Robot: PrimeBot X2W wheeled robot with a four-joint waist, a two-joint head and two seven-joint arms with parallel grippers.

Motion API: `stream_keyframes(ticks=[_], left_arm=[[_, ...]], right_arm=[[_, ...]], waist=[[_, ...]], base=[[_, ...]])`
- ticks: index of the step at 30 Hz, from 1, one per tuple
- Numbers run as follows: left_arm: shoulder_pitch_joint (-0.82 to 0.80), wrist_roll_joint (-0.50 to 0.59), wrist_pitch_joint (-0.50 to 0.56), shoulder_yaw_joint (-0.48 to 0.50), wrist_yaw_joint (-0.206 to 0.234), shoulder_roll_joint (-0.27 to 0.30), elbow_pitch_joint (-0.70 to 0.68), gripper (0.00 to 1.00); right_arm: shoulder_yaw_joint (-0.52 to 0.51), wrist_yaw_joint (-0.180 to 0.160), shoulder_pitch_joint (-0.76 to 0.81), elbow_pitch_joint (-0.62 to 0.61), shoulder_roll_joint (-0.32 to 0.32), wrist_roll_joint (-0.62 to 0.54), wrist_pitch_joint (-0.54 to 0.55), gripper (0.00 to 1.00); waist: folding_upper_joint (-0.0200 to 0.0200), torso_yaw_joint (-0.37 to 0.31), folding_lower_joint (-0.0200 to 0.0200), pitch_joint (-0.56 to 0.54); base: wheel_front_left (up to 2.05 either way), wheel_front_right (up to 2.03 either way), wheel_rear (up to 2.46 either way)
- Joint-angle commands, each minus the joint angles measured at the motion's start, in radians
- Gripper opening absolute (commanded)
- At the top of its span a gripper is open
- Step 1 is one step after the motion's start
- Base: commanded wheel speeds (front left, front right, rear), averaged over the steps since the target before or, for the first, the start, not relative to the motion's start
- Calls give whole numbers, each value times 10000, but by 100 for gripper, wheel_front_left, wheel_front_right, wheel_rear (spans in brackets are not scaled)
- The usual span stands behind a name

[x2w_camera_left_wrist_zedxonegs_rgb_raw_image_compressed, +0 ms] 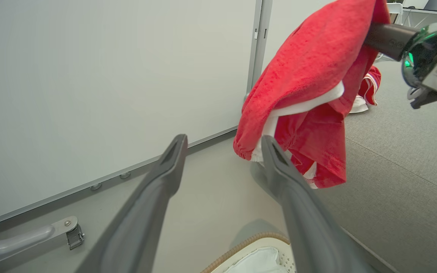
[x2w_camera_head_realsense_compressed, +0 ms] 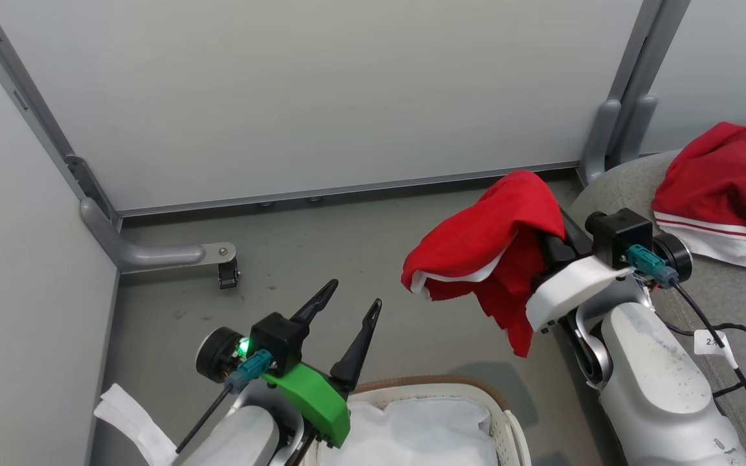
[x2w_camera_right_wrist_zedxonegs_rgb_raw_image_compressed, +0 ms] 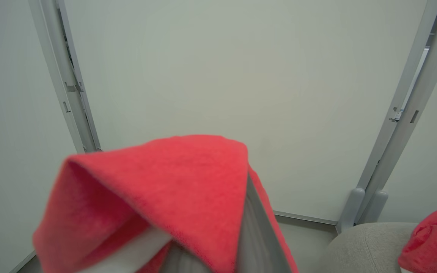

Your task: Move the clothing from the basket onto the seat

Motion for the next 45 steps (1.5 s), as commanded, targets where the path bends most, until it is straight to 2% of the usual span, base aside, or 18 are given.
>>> stream_keyframes(ticks=[1, 8, 13, 17, 28, 34, 39, 45], left_arm=[[256, 130, -5, 141, -64, -53, -42, 100], [747, 645, -5, 761, -210, -423, -106, 100], [968, 990, -6, 1084, -305, -627, -173, 100], [1085, 1300, -4, 1248, -359, -683, -309, 100], [1218, 1844, -5, 1514, -484, -992, -689, 100], [1236, 2020, -5, 1457, -503, -1096, -793, 100], [1242, 2128, -5, 1306, -522, -1141, -861, 100], [1243, 2120, -6, 1130, -522, -1052, -971, 100]], right_arm=[[-72, -14, 168, -54, -35, -66, -1, 0], [-219, -14, 235, -93, -35, -105, -1, 0], [-304, -14, 204, -183, -38, -201, -2, 0], [-449, -14, 208, -284, -38, -386, -2, 0], [-1063, -14, 262, -422, -31, -866, -1, 0], [-1309, -14, 244, -382, -29, -990, -2, 0], [-1546, -14, 337, -425, -26, -1094, -1, 0], [-1745, -14, 298, -418, -29, -1141, -2, 0]], waist=[[0, -7, 0, 3], [0, -102, 0, 15], [0, -513, 0, 114], [0, -1155, 0, 248], [0, -3606, 0, 769], [0, -4424, 0, 873], [0, -4676, 0, 907], [0, -4625, 0, 970]], base=[[0, 0, 0], [0, 0, 0], [0, 0, 0], [0, 0, 0], [0, 0, 0], [0, 0, 0], [0, 0, 0], [0, 0, 0]])
